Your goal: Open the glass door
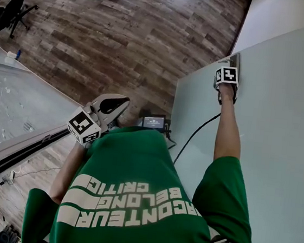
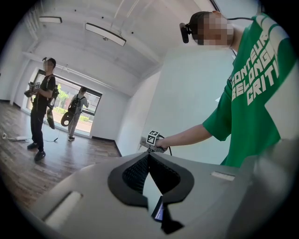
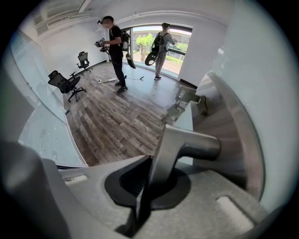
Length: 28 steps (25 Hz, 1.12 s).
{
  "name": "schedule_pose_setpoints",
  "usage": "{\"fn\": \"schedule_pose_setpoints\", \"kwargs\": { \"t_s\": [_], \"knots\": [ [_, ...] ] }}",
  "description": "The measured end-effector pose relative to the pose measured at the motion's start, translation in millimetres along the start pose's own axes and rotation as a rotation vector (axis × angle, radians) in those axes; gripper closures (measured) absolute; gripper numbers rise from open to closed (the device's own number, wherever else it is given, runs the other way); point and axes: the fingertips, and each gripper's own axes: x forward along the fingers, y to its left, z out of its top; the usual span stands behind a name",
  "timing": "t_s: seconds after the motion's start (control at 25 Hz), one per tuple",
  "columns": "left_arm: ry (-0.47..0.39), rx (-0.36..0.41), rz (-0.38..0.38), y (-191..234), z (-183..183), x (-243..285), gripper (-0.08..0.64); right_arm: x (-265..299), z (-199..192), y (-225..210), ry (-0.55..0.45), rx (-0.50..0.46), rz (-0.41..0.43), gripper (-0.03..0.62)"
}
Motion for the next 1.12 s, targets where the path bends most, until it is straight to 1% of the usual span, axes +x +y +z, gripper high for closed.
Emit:
{"fn": "schedule_pose_setpoints", "kwargs": {
  "t_s": [0.12,0.24,0.36,0.52,0.64,0.76,1.0,1.12],
  "knots": [
    [-0.001,0.0,0.0,-1.0,-2.4,7.2,0.551,1.7,-4.9,-20.0,0.001,0.024,-0.014,0.6],
    [0.008,-0.005,-0.002,-0.9,3.4,11.8,0.551,-0.7,-6.9,-36.6,0.007,0.048,-0.027,0.6],
    [0.006,0.005,-0.007,0.4,1.6,16.6,0.551,0.5,-12.1,-52.8,0.011,0.072,-0.037,0.6],
    [0.008,0.008,-0.006,4.3,8.8,25.0,0.551,2.3,-16.1,-72.9,0.011,0.105,-0.05,0.6],
    [0.009,-0.006,0.001,2.1,5.5,31.6,0.551,6.0,-25.6,-89.0,0.022,0.12,-0.058,0.6],
    [0.0,0.0,-0.006,3.8,2.2,41.1,0.551,8.5,-29.7,-104.8,0.021,0.139,-0.065,0.6],
    [-0.013,0.008,-0.025,6.5,4.1,50.8,0.551,4.3,-38.9,-125.5,0.027,0.178,-0.084,0.6],
    [-0.01,0.0,-0.028,4.3,-0.2,57.7,0.551,5.8,-47.2,-137.6,0.033,0.193,-0.093,0.6]
  ]
}}
